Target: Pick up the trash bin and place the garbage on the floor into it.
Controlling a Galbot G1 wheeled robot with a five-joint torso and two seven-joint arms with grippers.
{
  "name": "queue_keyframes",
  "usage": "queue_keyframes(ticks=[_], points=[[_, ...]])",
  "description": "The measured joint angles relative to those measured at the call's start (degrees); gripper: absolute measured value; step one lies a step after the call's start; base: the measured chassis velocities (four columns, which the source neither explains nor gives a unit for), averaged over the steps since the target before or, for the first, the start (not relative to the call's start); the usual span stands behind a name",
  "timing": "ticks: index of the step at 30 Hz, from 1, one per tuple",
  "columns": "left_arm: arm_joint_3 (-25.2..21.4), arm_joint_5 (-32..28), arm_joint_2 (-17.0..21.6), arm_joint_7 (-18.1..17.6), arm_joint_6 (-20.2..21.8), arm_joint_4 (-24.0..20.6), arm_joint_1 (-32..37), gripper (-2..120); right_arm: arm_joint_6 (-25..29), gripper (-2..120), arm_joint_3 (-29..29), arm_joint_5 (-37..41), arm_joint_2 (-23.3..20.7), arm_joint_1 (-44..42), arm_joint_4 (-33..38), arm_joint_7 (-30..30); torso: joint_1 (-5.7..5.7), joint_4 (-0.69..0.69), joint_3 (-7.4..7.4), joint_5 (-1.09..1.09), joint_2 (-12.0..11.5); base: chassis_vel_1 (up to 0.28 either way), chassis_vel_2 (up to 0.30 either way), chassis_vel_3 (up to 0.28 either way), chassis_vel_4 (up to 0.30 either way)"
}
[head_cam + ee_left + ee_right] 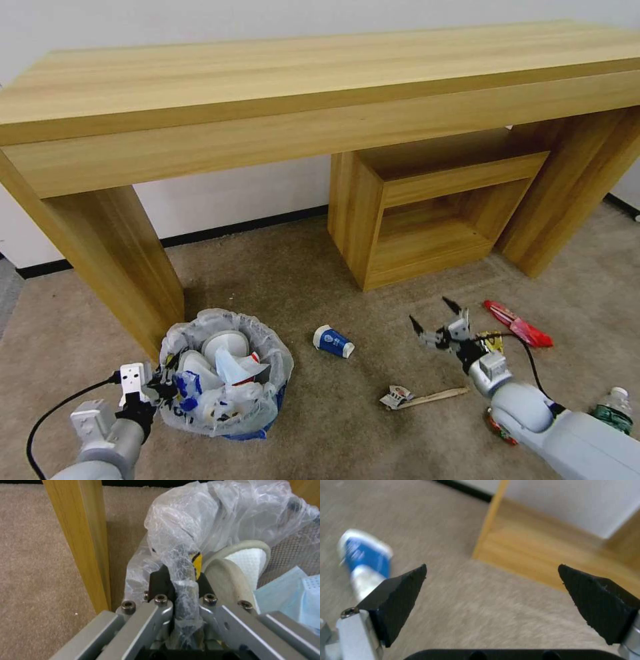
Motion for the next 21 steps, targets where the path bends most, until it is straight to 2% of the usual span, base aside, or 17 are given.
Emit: queue_keyframes(ticks=[3,4,6,7,10,15,21], points=[[-0.01,-0.19,-0.21,-0.01,0.00,0.40,-0.48,3,2.37,100,-7.85,-1.19,2.37,5.98,-4.87,-3.15,0.00,0.02,0.00,0.02,0.00,0.000,0.000,0.000,0.000],[-0.01,-0.19,-0.21,-0.01,0.00,0.40,-0.48,3,2.37,100,-7.85,-1.19,2.37,5.98,-4.87,-3.15,0.00,0.02,0.00,0.02,0.00,0.000,0.000,0.000,0.000],[-0.12,-0.22,-0.57,-0.01,-0.09,0.77,-0.67,3,4.29,100,-12.53,-2.22,4.79,10.04,-8.57,-5.52,0.00,0.03,0.00,-0.01,0.00,0.000,0.000,0.000,0.000],[-0.12,-0.22,-0.57,-0.01,-0.09,0.77,-0.67,3,4.29,100,-12.53,-2.22,4.79,10.04,-8.57,-5.52,0.00,0.03,0.00,-0.01,0.00,0.000,0.000,0.000,0.000],[-0.15,-0.10,-1.25,-0.02,-0.31,0.98,-0.77,3,5.02,99,-17.73,-2.93,8.09,13.83,-12.62,-7.22,0.00,0.02,0.00,0.01,0.00,0.000,0.000,0.000,0.000],[-0.20,0.16,-2.13,0.03,-0.58,0.90,-0.67,3,4.17,98,-22.25,-3.02,11.64,16.77,-16.69,-7.21,0.00,0.03,0.00,0.01,0.00,0.000,0.000,0.000,0.000],[-0.40,0.35,-2.70,0.14,-1.21,0.72,-0.33,3,3.24,98,-24.73,-2.76,14.55,18.70,-21.46,-6.90,0.00,0.01,0.00,0.00,0.00,0.000,0.000,0.000,0.000]])
